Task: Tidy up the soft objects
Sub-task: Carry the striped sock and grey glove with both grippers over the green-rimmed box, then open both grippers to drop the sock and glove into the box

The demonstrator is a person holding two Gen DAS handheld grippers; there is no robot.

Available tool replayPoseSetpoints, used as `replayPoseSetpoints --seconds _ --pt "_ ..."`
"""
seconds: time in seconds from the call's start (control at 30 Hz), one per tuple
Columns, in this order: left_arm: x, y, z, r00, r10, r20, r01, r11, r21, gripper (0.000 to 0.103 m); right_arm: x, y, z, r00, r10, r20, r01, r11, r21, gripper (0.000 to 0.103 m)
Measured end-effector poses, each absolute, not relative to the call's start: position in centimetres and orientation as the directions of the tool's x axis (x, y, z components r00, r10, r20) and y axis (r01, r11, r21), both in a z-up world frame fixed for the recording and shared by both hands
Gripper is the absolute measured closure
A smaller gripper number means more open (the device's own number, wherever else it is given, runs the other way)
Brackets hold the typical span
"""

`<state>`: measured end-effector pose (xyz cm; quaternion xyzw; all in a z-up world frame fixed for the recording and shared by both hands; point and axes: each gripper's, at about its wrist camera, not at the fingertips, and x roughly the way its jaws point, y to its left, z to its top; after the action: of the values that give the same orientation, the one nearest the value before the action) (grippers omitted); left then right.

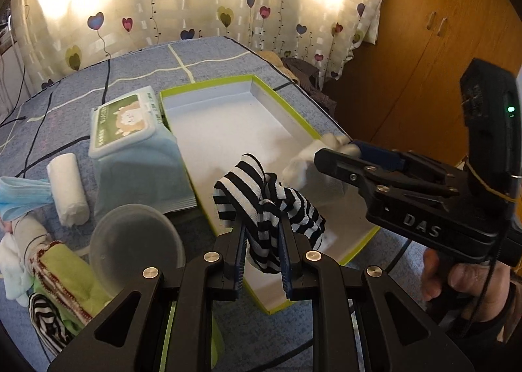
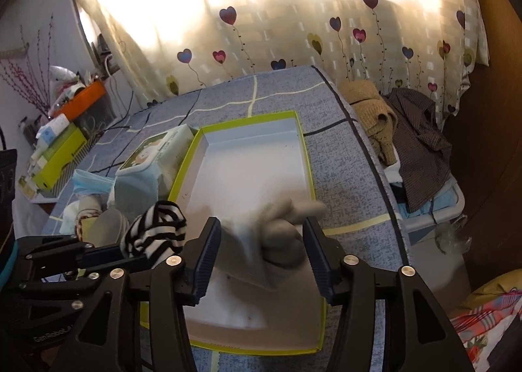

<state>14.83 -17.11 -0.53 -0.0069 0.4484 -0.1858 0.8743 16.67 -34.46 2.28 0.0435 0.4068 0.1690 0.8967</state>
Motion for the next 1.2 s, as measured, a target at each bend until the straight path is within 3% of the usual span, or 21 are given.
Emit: replayPoseSetpoints --seconds 0.13,0.33,1.2 --pt "15.2 -17.4 -0.9 0.521 -0.331 -0.787 0.325 0.929 -0.175 0.084 16.4 -34.6 2.7 0.623 0.318 -0.715 -0.266 0.945 0.189 0.044" --pt "15.4 -17.1 -0.9 0.525 -0.341 -0.780 0.329 0.926 -0.184 0.070 16.1 -34.8 3.1 0.636 0.302 -0.710 -0.257 0.951 0.175 0.040" --pt "9.8 -13.3 3.0 0.636 -0.384 -0.670 0.304 0.922 -0.240 0.070 9.9 -32.2 7.1 0.678 0.359 -0.641 -0.336 0.927 0.164 0.036"
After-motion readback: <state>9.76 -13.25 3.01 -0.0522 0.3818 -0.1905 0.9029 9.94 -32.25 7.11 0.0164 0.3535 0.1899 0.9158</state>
